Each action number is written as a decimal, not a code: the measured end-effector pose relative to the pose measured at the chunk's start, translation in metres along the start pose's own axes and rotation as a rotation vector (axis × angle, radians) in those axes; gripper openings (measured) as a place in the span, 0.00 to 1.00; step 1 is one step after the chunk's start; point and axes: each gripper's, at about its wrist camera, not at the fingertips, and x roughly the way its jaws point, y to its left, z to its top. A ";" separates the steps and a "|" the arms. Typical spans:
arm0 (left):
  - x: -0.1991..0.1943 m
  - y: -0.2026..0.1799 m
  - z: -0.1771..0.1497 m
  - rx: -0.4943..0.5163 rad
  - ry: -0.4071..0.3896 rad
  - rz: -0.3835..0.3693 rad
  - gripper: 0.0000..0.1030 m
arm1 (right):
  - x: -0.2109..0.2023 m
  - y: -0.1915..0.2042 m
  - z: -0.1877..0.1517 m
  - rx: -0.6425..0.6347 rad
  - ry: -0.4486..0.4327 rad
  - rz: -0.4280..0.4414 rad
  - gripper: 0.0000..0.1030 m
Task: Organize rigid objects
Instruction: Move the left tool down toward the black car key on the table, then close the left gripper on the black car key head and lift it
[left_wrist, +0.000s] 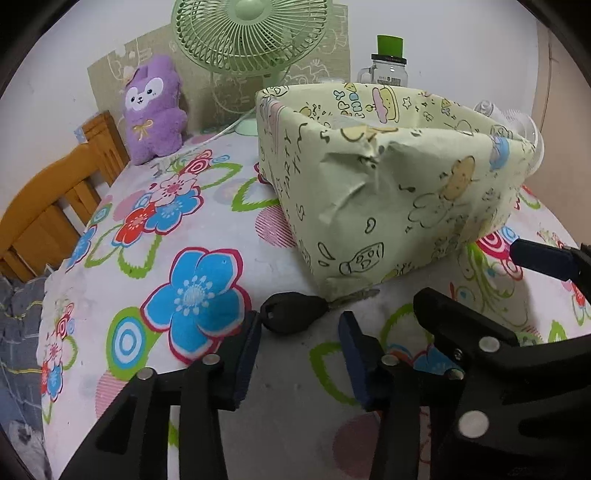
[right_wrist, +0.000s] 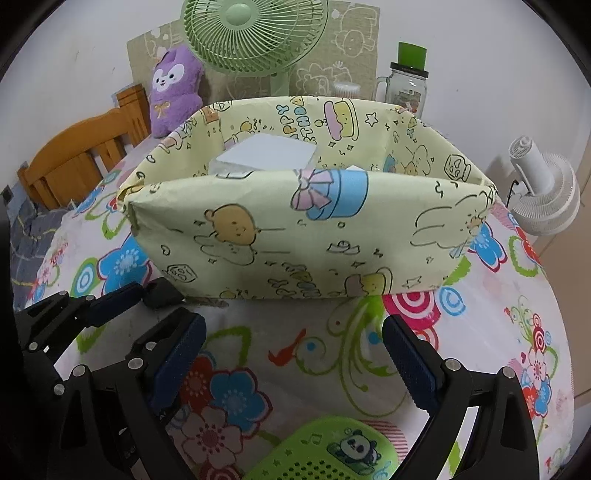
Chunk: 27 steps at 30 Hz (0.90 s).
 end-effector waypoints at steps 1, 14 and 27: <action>-0.002 -0.002 -0.002 0.005 -0.001 0.005 0.40 | -0.001 0.000 -0.002 -0.007 0.000 -0.002 0.95; -0.021 -0.015 -0.020 0.002 0.006 0.021 0.38 | -0.011 -0.001 -0.020 -0.052 0.013 -0.019 0.95; 0.001 -0.006 0.000 -0.001 -0.007 0.000 0.73 | -0.001 -0.014 -0.006 -0.003 0.013 -0.034 0.95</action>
